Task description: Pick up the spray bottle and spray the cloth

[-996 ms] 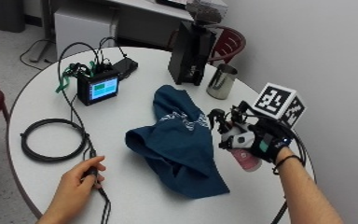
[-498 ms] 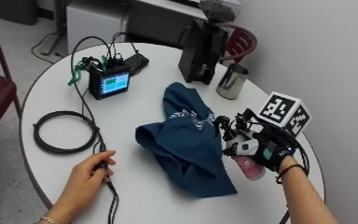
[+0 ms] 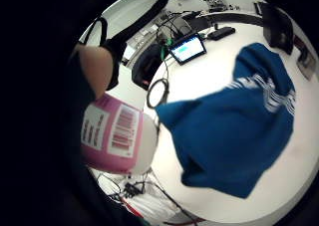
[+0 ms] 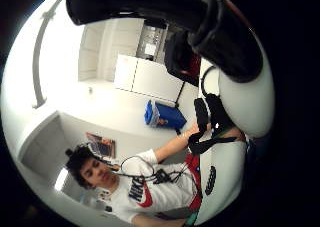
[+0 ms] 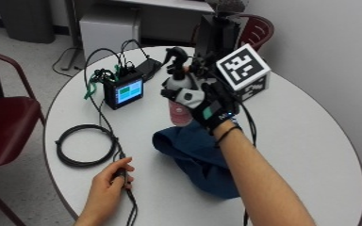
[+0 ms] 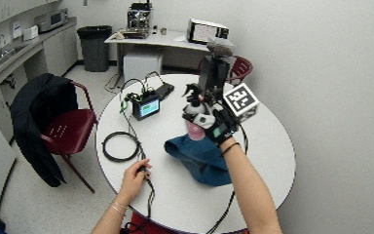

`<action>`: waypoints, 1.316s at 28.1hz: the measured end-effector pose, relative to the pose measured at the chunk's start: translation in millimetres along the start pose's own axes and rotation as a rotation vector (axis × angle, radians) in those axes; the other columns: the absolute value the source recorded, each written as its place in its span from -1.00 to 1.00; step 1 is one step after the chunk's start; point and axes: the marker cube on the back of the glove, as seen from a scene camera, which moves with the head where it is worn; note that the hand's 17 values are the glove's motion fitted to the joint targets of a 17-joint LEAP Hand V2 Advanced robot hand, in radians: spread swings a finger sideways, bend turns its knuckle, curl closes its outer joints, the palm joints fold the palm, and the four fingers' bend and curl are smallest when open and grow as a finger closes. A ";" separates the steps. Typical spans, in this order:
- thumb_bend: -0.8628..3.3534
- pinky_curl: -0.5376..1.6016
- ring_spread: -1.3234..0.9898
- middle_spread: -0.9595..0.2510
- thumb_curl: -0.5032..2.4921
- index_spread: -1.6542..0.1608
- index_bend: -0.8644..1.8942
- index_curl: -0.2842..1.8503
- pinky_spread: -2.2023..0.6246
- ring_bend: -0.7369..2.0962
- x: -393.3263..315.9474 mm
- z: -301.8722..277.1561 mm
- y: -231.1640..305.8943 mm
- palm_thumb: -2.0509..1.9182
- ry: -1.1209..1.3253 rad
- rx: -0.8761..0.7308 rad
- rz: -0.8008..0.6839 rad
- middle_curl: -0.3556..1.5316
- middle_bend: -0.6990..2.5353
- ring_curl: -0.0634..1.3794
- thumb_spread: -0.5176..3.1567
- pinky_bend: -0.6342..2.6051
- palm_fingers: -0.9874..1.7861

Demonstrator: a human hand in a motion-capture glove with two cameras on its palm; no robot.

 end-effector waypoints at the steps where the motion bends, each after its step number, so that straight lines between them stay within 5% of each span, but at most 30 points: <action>1: -0.60 -0.16 0.04 0.41 -0.30 0.53 -0.32 -0.60 0.55 -0.04 2.5 10.1 -6.2 0.51 0.019 0.001 0.003 -0.09 -0.30 -0.30 -0.18 -0.40 0.39; 11: -0.60 -0.14 0.04 0.40 -0.32 0.51 -0.30 -0.58 0.53 -0.10 85.9 94.5 -4.0 0.52 0.046 -0.084 0.111 -0.12 -0.34 -0.34 -0.18 -0.38 0.36; 30: -0.60 -0.14 0.04 0.39 -0.35 0.50 -0.33 -0.57 0.53 -0.11 122.2 102.3 4.3 0.53 0.021 -0.029 0.126 -0.15 -0.36 -0.35 -0.20 -0.41 0.35; 37: -0.60 -0.12 0.06 0.38 -0.35 0.47 -0.37 -0.61 0.56 -0.11 111.3 102.3 3.2 0.53 -0.017 -0.039 0.099 -0.14 -0.34 -0.33 -0.20 -0.40 0.20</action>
